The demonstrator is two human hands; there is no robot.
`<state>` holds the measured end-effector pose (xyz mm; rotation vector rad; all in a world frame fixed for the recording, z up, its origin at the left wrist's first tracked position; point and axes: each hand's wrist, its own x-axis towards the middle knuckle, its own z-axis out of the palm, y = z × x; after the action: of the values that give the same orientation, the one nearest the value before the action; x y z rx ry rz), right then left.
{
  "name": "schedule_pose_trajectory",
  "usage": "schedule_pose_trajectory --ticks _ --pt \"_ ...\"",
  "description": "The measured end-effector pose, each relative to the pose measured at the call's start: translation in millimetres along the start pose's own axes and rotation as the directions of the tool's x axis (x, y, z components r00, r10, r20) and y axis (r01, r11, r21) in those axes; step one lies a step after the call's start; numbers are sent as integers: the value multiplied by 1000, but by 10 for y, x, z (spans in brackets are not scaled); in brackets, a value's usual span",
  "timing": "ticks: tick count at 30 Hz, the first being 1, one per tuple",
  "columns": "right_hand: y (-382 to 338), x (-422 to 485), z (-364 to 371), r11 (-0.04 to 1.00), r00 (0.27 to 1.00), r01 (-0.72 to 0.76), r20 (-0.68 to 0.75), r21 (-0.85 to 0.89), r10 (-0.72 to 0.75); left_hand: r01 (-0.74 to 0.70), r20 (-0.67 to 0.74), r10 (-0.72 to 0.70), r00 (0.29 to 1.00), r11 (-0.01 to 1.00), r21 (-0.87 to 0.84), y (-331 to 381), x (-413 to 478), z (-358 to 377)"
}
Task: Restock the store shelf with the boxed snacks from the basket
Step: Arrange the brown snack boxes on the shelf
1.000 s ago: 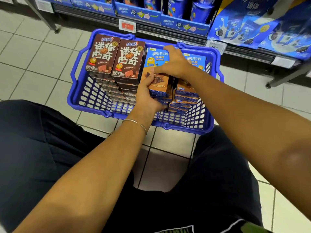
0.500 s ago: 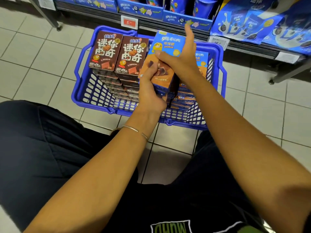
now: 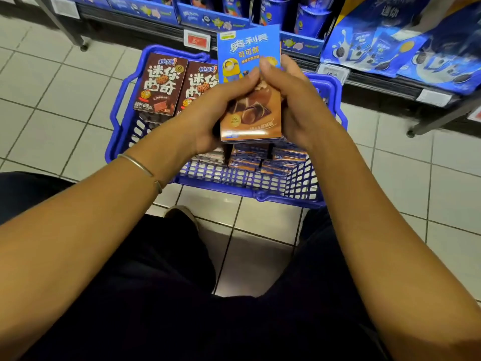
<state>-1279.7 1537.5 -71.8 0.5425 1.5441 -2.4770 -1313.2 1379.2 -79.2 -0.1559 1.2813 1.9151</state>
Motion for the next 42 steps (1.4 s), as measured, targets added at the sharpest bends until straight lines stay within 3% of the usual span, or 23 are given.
schedule_pose_trajectory --ticks 2,4,8,12,16,21,28,34,42 --pt "3 0 -95 997 985 -73 -158 -13 70 -9 -37 7 999 998 -56 -27 74 -23" --pt "81 -46 -322 987 899 -131 -410 89 156 -8 -84 -2 996 994 -111 -60 123 -79" --pt "611 -315 -604 950 775 -213 -553 228 306 -14 -145 -3 989 993 -115 -86 171 -150" --pt "848 -325 -537 861 732 -288 -484 419 480 15 -158 -40 987 988 -155 -72 166 -157" --pt "775 -126 -523 806 782 -194 -407 559 471 58 -148 -74 986 992 -112 -120 164 -108" --pt "590 35 -565 825 738 -192 -476 531 478 83 -170 -94 981 994 -68 -161 157 -81" --pt "572 140 -554 774 661 -222 -493 593 566 111 -195 -125 973 991 -80 -162 166 -64" --pt "558 248 -531 842 688 -231 -530 487 495 127 -209 -140 968 989 -76 -174 174 -58" --pt "621 330 -494 837 624 -346 -561 424 543 165 -212 -167 963 986 -29 -209 153 30"
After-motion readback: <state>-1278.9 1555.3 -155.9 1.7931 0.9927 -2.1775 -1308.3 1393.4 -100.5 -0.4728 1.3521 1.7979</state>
